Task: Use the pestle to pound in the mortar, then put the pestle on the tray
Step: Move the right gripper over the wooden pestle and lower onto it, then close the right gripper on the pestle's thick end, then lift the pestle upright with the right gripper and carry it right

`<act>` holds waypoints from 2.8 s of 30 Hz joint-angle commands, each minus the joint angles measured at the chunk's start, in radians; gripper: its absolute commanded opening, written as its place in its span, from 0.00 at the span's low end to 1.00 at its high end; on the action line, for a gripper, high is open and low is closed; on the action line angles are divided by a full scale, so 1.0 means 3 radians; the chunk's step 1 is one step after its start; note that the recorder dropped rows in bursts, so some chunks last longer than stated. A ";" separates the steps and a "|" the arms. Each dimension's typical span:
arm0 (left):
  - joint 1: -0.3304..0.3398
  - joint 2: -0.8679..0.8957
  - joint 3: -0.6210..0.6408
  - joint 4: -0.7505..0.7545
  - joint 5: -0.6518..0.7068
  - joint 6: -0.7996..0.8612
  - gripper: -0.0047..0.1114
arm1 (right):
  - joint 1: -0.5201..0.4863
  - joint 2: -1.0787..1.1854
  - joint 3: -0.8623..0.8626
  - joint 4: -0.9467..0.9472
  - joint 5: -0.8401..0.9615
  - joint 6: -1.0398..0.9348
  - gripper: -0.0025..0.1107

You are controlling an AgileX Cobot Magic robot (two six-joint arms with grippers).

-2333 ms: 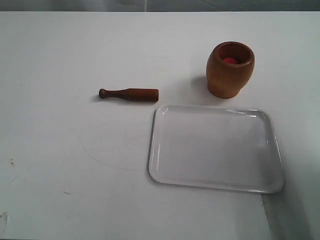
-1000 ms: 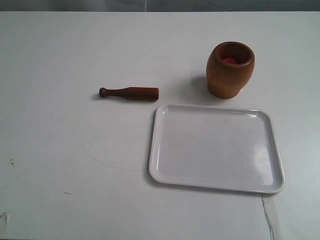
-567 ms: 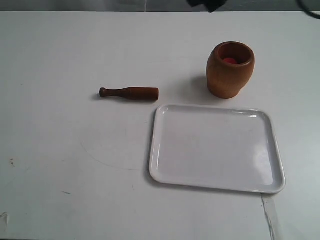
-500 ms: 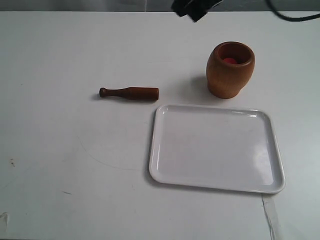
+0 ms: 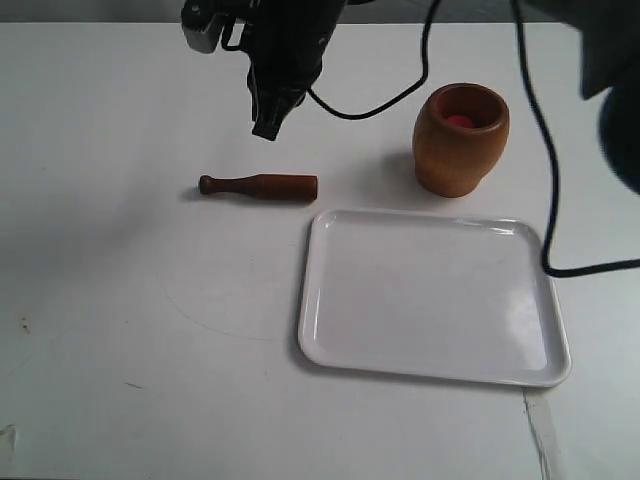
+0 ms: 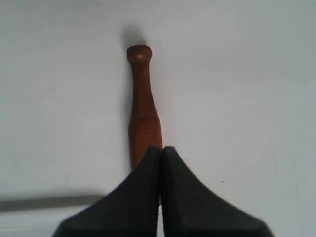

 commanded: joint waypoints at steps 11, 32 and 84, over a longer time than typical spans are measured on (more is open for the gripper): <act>-0.0026 -0.0004 0.0002 -0.0024 -0.0010 -0.0027 0.04 | 0.0076 0.0692 -0.0627 0.0248 0.0009 -0.0148 0.02; -0.0026 -0.0004 0.0002 -0.0024 -0.0010 -0.0027 0.04 | 0.0393 0.0911 -0.0627 -0.0235 -0.0259 -0.0271 0.51; -0.0026 -0.0004 0.0002 -0.0024 -0.0010 -0.0027 0.04 | 0.0126 -0.0181 -0.0627 -0.0150 -0.0620 0.0745 0.02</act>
